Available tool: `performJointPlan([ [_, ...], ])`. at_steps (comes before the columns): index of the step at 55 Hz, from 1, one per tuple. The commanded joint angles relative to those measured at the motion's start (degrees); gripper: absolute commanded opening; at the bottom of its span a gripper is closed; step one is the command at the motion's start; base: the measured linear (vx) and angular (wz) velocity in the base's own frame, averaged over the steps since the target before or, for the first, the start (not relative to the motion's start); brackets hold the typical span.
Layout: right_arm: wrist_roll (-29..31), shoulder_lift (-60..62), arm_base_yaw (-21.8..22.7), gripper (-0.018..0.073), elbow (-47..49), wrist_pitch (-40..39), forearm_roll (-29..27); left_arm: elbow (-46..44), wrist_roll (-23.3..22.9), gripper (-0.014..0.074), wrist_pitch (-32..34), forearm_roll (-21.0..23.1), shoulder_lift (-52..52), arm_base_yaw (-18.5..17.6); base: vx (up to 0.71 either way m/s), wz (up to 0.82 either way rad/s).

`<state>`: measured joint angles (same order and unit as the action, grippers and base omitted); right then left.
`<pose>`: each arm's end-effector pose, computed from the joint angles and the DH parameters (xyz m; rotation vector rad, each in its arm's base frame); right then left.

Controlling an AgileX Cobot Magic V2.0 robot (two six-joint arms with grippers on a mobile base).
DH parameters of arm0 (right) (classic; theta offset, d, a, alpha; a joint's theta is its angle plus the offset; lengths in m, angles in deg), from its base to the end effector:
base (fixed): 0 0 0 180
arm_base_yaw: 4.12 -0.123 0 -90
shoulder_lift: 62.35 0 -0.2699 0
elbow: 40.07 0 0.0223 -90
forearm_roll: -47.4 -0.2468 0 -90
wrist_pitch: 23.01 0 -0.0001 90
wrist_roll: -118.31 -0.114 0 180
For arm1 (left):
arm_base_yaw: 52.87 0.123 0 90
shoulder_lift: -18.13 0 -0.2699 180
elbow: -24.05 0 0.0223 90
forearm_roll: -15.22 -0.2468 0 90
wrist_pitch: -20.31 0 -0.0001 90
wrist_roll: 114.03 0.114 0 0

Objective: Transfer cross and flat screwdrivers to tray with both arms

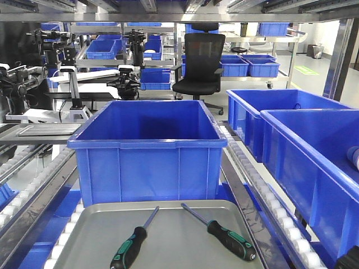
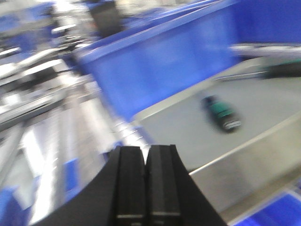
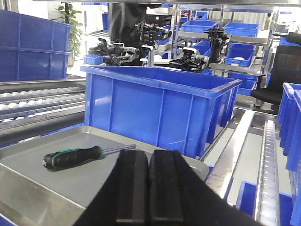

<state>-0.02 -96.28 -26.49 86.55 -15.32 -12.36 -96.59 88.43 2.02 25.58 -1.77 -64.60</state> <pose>0.1196 0.0635 0.3051 -0.4287 1.5453 0.3668 0.0941 -0.0261 0.2683 0.3991 1.6501 -0.0364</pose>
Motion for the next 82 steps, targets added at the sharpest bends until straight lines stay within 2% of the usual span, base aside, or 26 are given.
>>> performJointPlan([
  [1, 0.2, -0.2, 0.0, -0.0008, 1.8, -2.1, -0.6, 7.0, -8.9, 0.0003, 15.7, -5.0, 3.7, 2.5, 0.0, 0.0],
  [4, 0.2, -0.2, 0.0, -0.0008, 1.8, -2.1, -0.7, 12.8, -13.0, 0.0003, 20.4, -7.2, 6.7, 4.3, 0.0, 0.0],
  [7, 0.2, -0.2, 0.0, -0.0008, 1.8, -2.1, -0.7, 17.2, -15.1, 0.0003, 23.3, -7.6, 8.7, 5.7, 0.0, 0.0],
  [8, 0.2, -0.2, 0.0, -0.0008, 1.8, -2.1, -0.7, 18.2, -15.7, 0.0003, 23.7, -7.4, 9.6, 6.2, 0.0, 0.0],
  [9, 0.2, -0.2, 0.0, -0.0008, 1.8, -2.1, -0.7, 18.1, -16.1, 0.0003, 21.1, -7.4, 10.4, 6.6, 0.0, 0.0],
  [12, 0.2, -0.2, 0.0, -0.0008, 1.8, -2.1, -0.7, 17.4, -16.2, 0.0003, 15.4, -7.5, 12.6, 7.6, 0.0, 0.0],
  [16, 0.2, -0.3, 0.0, -0.0008, 1.8, -2.0, -0.7, 17.5, -16.1, 0.0003, 13.6, -7.5, 13.2, 8.4, 0.0, 0.0],
  [62, 0.2, -0.4, 0.0, -0.0008, 1.8, -2.3, -0.1, 17.5, -16.2, 0.0003, 13.0, -7.5, 13.1, 8.4, 0.0, 0.0],
  [66, -3.6, -1.1, 0.0, -0.0008, 1.8, -2.1, 6.8, 17.5, -16.2, 0.0003, 13.0, -7.5, 13.1, 8.4, 0.0, 0.0],
  [69, -15.5, -1.5, 0.0, -0.0008, 1.8, -1.5, 19.6, 17.5, -16.2, 0.0003, 13.0, -7.5, 13.1, 8.4, 0.0, 0.0],
  [70, -20.5, -1.7, 0.0, -0.0008, 1.8, -1.5, 27.0, 17.5, -16.2, 0.0003, 13.0, -7.5, 13.1, 8.4, 0.0, 0.0],
  [74, -40.9, -2.2, 0.0, -0.0008, 1.7, -1.6, 45.6, 17.5, -16.2, 0.0003, 13.0, -7.5, 13.1, 8.4, 0.0, 0.0],
  [75, -44.5, -2.2, 0.0, -0.0008, 1.6, -1.7, 49.1, 17.5, -16.2, 0.0003, 13.0, -7.5, 13.1, 8.4, 0.0, 0.0],
  [76, -50.9, -2.2, 0.2, -0.0008, 1.2, -2.2, 55.7, 17.5, -16.2, 0.0003, 13.0, -7.5, 13.1, 8.4, 0.0, 0.0],
  [79, -60.6, -1.8, 1.1, -0.0008, -0.6, -4.5, 65.4, 17.5, -16.2, 0.0003, 13.0, -7.5, 13.1, 8.4, 0.0, 0.0],
  [82, -64.8, -0.8, 2.8, -0.0008, -3.5, -7.7, 68.1, 17.5, -16.2, 0.0003, 13.0, -7.5, 13.1, 8.4, 0.0, 0.0],
])
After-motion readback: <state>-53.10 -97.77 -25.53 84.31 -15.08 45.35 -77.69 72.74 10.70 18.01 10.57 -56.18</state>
